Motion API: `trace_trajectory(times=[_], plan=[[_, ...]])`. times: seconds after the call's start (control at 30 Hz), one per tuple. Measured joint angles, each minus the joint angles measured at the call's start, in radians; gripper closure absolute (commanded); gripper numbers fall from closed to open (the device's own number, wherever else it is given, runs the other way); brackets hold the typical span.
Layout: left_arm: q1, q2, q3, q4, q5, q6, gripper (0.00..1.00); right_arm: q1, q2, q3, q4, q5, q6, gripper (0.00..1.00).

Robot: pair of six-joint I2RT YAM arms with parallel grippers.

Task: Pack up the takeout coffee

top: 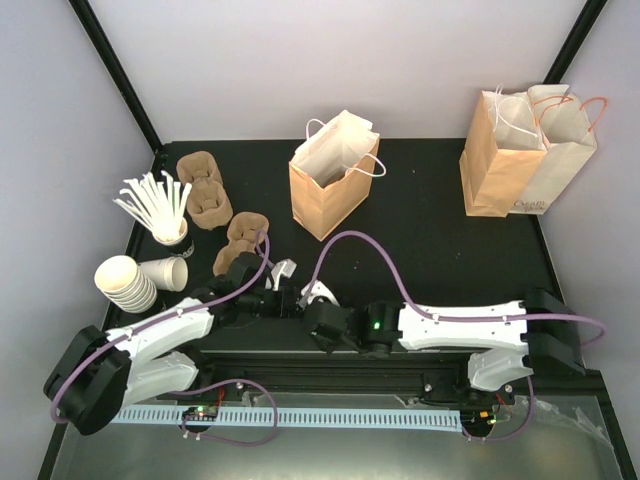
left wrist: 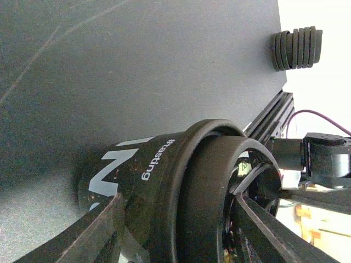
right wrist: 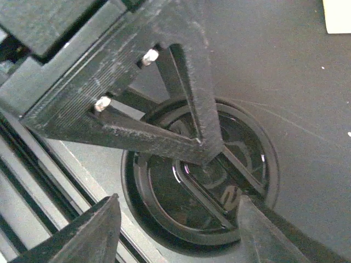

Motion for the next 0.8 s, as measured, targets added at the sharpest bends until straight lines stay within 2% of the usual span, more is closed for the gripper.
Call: trace_trajectory(times=[0.1, 0.17, 0.4, 0.53, 0.63, 0.67, 0.73, 0.8], plan=[[0.0, -0.019, 0.004, -0.018, -0.008, -0.002, 0.34, -0.044, -0.045, -0.002, -0.014, -0.072, -0.013, 0.09], [0.0, -0.035, 0.005, -0.033, -0.017, -0.007, 0.29, -0.075, -0.08, -0.015, -0.014, -0.114, -0.008, 0.04], [0.013, -0.114, 0.039, -0.192, -0.065, -0.017, 0.12, -0.169, -0.196, -0.058, -0.029, -0.23, -0.023, 0.0], [0.031, -0.134, 0.09, -0.24, -0.064, -0.018, 0.06, -0.19, -0.206, -0.058, -0.046, -0.27, -0.063, 0.0], [0.053, -0.145, 0.111, -0.247, -0.051, -0.018, 0.08, -0.202, -0.206, -0.058, -0.054, -0.295, -0.096, 0.0], [0.065, -0.154, 0.115, -0.254, -0.046, -0.018, 0.12, -0.204, -0.206, -0.057, -0.056, -0.299, -0.105, 0.0], [0.088, -0.17, 0.115, -0.267, -0.042, -0.017, 0.27, -0.206, -0.193, -0.04, -0.085, -0.302, -0.123, 0.0], [0.114, -0.185, 0.114, -0.282, -0.037, -0.018, 0.36, -0.206, -0.15, 0.006, -0.125, -0.301, -0.131, 0.0]])
